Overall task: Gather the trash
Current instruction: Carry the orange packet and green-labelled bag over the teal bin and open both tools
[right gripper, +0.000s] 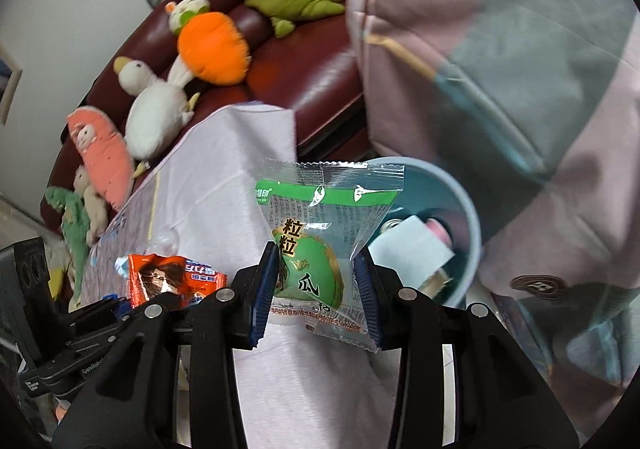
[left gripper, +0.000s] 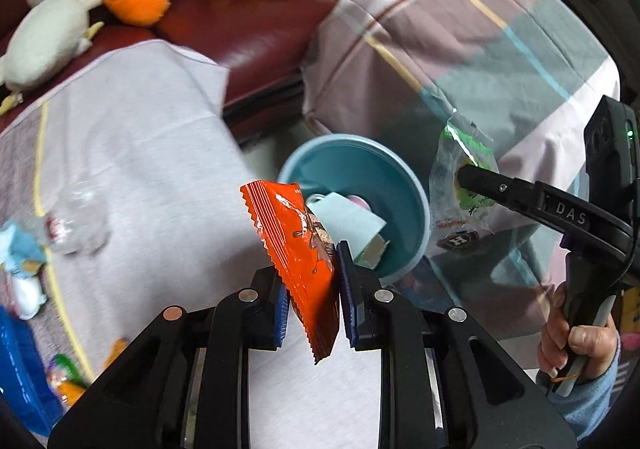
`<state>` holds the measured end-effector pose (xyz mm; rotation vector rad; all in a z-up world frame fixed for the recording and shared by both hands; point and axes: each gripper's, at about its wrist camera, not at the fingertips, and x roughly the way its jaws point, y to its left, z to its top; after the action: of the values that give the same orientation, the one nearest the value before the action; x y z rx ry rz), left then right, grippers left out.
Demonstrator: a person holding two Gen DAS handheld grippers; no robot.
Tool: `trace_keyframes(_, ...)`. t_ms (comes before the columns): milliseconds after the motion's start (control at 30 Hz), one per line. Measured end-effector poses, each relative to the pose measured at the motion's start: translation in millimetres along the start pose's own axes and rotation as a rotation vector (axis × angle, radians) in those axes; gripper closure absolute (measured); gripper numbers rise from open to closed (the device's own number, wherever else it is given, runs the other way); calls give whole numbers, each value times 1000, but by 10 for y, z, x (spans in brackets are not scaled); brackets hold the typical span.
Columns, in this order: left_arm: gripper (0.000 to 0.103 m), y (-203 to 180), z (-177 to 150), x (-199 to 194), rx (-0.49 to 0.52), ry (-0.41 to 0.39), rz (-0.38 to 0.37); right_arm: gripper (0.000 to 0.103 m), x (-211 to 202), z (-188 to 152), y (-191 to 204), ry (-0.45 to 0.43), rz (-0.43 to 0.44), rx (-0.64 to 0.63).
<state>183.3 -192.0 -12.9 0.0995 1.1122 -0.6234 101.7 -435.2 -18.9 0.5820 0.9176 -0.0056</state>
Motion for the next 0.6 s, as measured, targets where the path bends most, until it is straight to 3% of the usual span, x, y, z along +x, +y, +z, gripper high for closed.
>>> trace_keyframes(467, 80, -345, 183, 637, 59, 83, 0, 66, 29, 131, -372, -8, -36, 49)
trace_keyframes(567, 62, -365, 218, 709, 61, 84, 4, 66, 41, 154, -377, -7, -42, 49)
trace_keyframes(600, 47, -369, 220, 714, 64, 81, 5, 66, 41, 160, -376, -8, -44, 49)
